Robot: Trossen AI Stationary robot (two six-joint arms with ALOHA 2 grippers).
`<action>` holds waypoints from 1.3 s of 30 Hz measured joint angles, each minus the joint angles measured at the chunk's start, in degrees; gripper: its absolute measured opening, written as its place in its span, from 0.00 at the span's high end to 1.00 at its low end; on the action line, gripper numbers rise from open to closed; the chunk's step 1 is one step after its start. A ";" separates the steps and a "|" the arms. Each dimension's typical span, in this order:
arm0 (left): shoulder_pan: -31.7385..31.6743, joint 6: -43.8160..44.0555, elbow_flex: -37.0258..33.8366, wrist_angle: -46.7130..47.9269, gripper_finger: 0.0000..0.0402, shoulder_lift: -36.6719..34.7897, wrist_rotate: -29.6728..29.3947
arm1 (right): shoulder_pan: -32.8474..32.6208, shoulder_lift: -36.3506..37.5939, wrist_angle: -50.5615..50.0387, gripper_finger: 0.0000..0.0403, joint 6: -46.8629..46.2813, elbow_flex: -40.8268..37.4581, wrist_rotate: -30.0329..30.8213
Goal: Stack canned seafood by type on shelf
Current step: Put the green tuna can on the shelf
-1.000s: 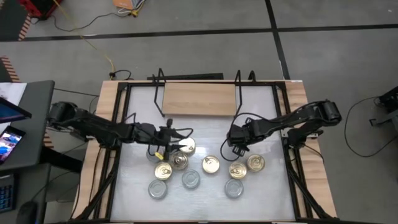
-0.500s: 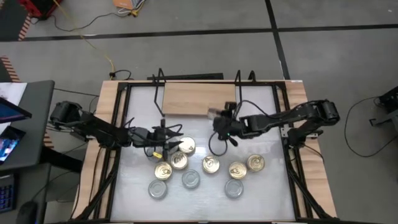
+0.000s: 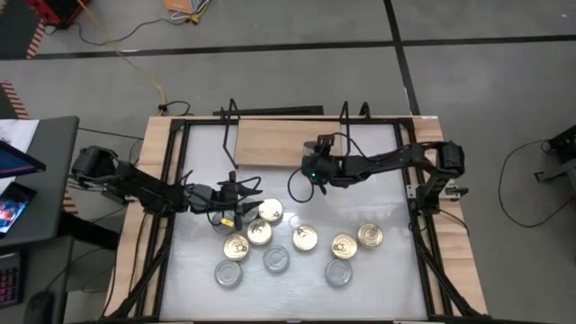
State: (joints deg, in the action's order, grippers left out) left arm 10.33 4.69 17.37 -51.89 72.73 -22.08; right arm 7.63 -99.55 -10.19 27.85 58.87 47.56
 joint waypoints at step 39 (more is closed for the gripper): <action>0.00 0.09 0.04 0.59 0.65 0.00 10.56 | -14.35 4.25 -20.26 0.28 -38.40 7.50 -48.43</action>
State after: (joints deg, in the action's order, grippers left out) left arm 10.33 4.78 17.41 -51.30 72.73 -11.52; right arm -6.72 -95.30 -30.46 -10.56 66.37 -0.87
